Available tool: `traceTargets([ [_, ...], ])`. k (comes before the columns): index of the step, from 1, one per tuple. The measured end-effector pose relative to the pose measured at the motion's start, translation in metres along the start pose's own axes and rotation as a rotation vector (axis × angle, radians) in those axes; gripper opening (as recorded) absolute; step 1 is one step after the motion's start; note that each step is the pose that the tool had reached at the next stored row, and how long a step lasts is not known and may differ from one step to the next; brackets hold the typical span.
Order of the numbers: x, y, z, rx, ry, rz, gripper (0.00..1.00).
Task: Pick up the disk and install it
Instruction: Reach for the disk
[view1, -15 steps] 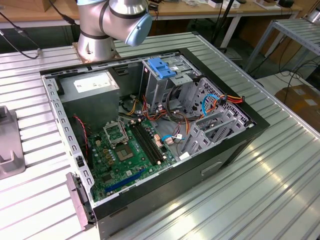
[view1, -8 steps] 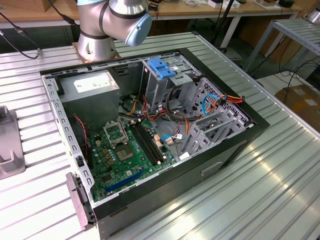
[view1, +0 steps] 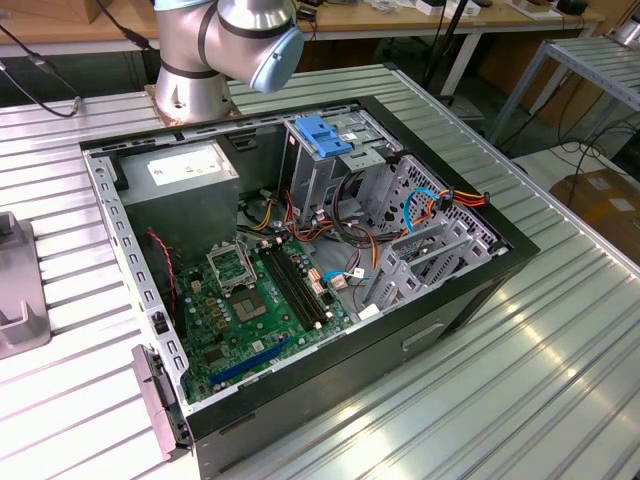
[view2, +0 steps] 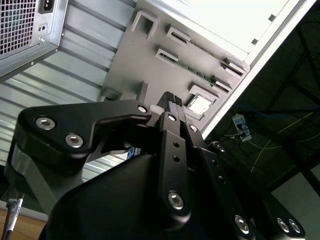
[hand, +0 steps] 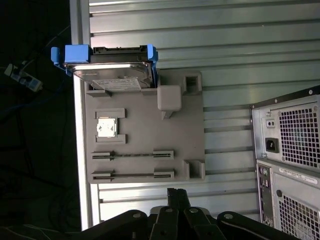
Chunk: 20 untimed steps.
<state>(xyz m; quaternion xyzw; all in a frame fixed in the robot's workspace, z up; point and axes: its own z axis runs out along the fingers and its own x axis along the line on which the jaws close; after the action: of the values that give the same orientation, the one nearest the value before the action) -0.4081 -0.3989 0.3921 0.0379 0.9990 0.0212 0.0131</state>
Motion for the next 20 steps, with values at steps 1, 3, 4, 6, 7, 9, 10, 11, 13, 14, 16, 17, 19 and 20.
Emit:
traceTargets([
  [1, 0.0006, 0.0000, 0.0000, 0.0000, 0.0000, 0.000, 0.10],
  [3, 0.0017, -0.0001, 0.0000, -0.0001, -0.0001, 0.000, 0.10],
  [4, 0.0023, -0.0002, -0.0001, 0.0000, 0.0000, 0.000, 0.10],
  [6, 0.0034, -0.0003, -0.0001, 0.0000, 0.0000, 0.000, 0.10],
  [7, 0.0038, -0.0003, -0.0001, 0.0000, 0.0000, 0.000, 0.10],
  [9, 0.0048, -0.0004, -0.0001, 0.0000, 0.0000, 0.000, 0.10],
  [10, 0.0055, -0.0004, -0.0001, 0.0000, 0.0000, 0.000, 0.10],
  [11, 0.0060, -0.0004, -0.0002, 0.0000, 0.0000, 0.000, 0.10],
  [13, 0.0070, -0.0005, -0.0002, 0.0000, 0.0000, 0.000, 0.10],
  [14, 0.0074, -0.0006, -0.0002, 0.0000, 0.0000, 0.000, 0.10],
  [16, 0.0082, -0.0006, -0.0002, 0.0000, 0.0000, 0.000, 0.10],
  [17, 0.0086, -0.0007, -0.0002, 0.0000, 0.0000, 0.000, 0.10],
  [19, 0.0093, -0.0007, -0.0002, 0.0000, 0.0000, 0.000, 0.10],
  [20, 0.0096, -0.0007, -0.0003, 0.0000, 0.0000, 0.000, 0.10],
])
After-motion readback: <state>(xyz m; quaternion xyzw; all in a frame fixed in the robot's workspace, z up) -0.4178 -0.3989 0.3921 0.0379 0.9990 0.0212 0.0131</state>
